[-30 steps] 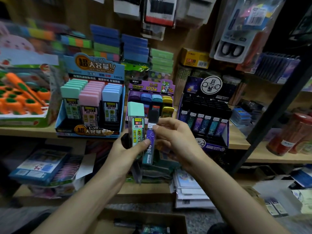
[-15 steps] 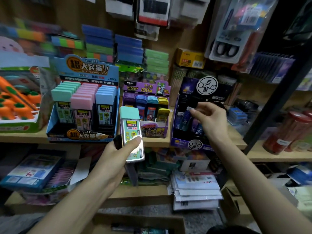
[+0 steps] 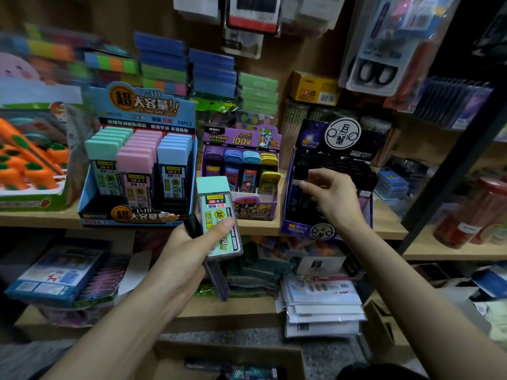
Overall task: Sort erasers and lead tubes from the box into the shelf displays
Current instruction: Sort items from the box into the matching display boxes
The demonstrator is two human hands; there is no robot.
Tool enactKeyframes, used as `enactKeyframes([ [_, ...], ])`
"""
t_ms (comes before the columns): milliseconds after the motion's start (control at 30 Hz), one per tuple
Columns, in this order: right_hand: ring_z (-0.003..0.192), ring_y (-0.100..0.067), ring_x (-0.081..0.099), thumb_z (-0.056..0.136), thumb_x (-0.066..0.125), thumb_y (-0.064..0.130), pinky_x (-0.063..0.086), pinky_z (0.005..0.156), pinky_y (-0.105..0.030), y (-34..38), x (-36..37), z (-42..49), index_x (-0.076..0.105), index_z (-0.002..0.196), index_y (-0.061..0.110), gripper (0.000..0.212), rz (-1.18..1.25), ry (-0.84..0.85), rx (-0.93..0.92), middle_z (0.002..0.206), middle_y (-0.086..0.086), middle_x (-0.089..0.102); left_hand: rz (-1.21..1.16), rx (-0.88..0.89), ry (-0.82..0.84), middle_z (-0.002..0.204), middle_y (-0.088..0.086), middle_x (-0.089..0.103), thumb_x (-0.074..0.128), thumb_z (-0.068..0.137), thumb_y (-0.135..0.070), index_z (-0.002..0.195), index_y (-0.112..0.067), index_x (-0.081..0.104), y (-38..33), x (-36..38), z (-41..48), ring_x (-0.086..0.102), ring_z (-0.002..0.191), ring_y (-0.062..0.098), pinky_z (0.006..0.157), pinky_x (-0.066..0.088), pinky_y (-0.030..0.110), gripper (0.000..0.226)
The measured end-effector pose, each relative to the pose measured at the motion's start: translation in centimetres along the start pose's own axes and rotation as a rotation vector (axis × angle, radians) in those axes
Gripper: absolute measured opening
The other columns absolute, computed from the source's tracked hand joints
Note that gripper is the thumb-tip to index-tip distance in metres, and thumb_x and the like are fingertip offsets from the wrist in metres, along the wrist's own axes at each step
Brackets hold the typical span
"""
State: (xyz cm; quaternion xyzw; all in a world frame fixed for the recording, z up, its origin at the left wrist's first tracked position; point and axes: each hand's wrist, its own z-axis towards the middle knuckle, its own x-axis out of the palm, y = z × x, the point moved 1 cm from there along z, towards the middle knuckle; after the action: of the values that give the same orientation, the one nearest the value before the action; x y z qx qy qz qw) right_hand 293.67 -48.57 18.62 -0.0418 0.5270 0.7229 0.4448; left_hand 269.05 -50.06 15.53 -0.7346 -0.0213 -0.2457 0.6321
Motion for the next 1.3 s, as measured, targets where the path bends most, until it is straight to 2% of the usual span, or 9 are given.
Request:
enactKeyframes([
  [133, 0.092, -0.02, 0.064, 0.085, 0.068, 0.02, 0.054, 0.087, -0.037, -0.7, 0.4, 0.2, 0.065, 0.113, 0.004, 0.032, -0.062, -0.034, 0.073, 0.101, -0.009, 0.069, 0.013, 0.031, 0.007, 0.085, -0.002, 0.075, 0.069, 0.063, -0.024, 0.111, -0.011, 0.066, 0.0, -0.3, 0.1, 0.07, 0.073, 0.008, 0.052, 0.051, 0.017, 0.049],
  [367, 0.083, -0.025, 0.062, 0.09, 0.058, 0.038, 0.046, 0.065, -0.032, 2.5, -0.2, -0.4, 0.061, 0.101, 0.011, 0.029, -0.482, -0.101, -0.055, 0.081, 0.001, 0.064, 0.098, 0.078, 0.024, 0.095, -0.002, 0.075, 0.069, 0.067, -0.025, 0.108, -0.021, 0.066, -0.1, -0.9, 0.0, 0.071, 0.077, 0.007, 0.057, 0.053, 0.016, 0.042],
  [433, 0.078, -0.017, 0.06, 0.091, 0.056, 0.034, 0.044, 0.065, -0.031, 5.0, -0.4, -1.1, 0.054, 0.104, 0.014, 0.023, -0.289, -0.117, -0.138, 0.077, 0.012, 0.056, 0.147, 0.086, 0.05, 0.095, 0.001, 0.074, 0.069, 0.068, -0.029, 0.108, -0.023, 0.066, -0.4, -1.2, -0.3, 0.071, 0.07, 0.01, 0.05, 0.052, 0.018, 0.041],
  [533, 0.084, -0.008, 0.059, 0.09, 0.058, 0.029, 0.05, 0.071, -0.025, 9.4, 0.8, -3.2, 0.053, 0.105, 0.019, 0.019, 0.221, 0.094, -0.115, 0.089, 0.009, 0.059, 0.223, 0.103, 0.067, 0.097, 0.0, 0.074, 0.069, 0.066, -0.033, 0.109, -0.023, 0.066, -0.8, -2.0, -0.5, 0.069, 0.088, 0.015, 0.064, 0.052, 0.023, 0.044],
  [633, 0.088, -0.005, 0.056, 0.091, 0.057, 0.032, 0.047, 0.077, -0.023, 11.8, 3.4, -5.1, 0.055, 0.113, 0.019, 0.025, 0.213, 0.32, -0.101, 0.095, 0.011, 0.058, 0.256, 0.113, 0.118, 0.102, 0.001, 0.073, 0.07, 0.069, -0.034, 0.11, -0.025, 0.066, -1.3, -2.8, -0.7, 0.068, 0.096, 0.016, 0.078, 0.051, 0.03, 0.043],
  [800, 0.058, 0.001, 0.061, 0.092, 0.057, 0.017, 0.044, 0.049, -0.012, 14.4, 6.6, -5.2, 0.055, 0.11, 0.01, 0.019, 0.435, 0.577, 0.059, 0.079, 0.001, 0.062, 0.293, 0.146, 0.101, 0.099, 0.002, 0.074, 0.071, 0.064, -0.041, 0.101, -0.028, 0.069, -2.6, -5.1, -1.2, 0.069, 0.094, 0.017, 0.082, 0.053, 0.033, 0.04],
  [967, 0.057, -0.005, 0.06, 0.088, 0.063, 0.014, 0.047, 0.055, -0.024, 17.5, 9.6, -3.7, 0.053, 0.094, 0.012, 0.011, 0.575, 0.514, 0.075, 0.074, 0.0, 0.066, 0.197, 0.222, -0.259, 0.071, -0.003, 0.07, 0.06, 0.085, -0.029, 0.088, -0.014, 0.06, -5.4, -9.7, -1.3, 0.067, 0.067, 0.008, 0.057, 0.052, 0.021, 0.015],
  [1100, 0.064, -0.011, 0.062, 0.089, 0.063, 0.012, 0.051, 0.054, -0.024, 20.7, 13.0, -2.1, 0.048, 0.084, 0.018, 0.016, 0.608, 0.457, 0.004, 0.085, -0.005, 0.066, 0.131, 0.236, -0.358, 0.053, -0.004, 0.038, 0.053, 0.093, -0.026, 0.086, -0.011, 0.043, -7.4, -13.2, -2.1, 0.033, 0.034, 0.007, 0.036, 0.03, 0.019, 0.02],
  [1300, 0.075, -0.01, 0.06, 0.089, 0.061, 0.019, 0.046, 0.065, -0.021, 23.6, 17.6, -0.5, 0.048, 0.096, 0.014, 0.016, 0.273, 0.373, -0.375, 0.086, 0.0, 0.06, 0.006, 0.177, -0.457, 0.06, -0.002, 0.036, 0.047, 0.095, -0.027, 0.078, -0.019, 0.041, -8.5, -15.9, -2.7, 0.029, 0.04, 0.008, 0.044, 0.026, 0.023, 0.02],
])
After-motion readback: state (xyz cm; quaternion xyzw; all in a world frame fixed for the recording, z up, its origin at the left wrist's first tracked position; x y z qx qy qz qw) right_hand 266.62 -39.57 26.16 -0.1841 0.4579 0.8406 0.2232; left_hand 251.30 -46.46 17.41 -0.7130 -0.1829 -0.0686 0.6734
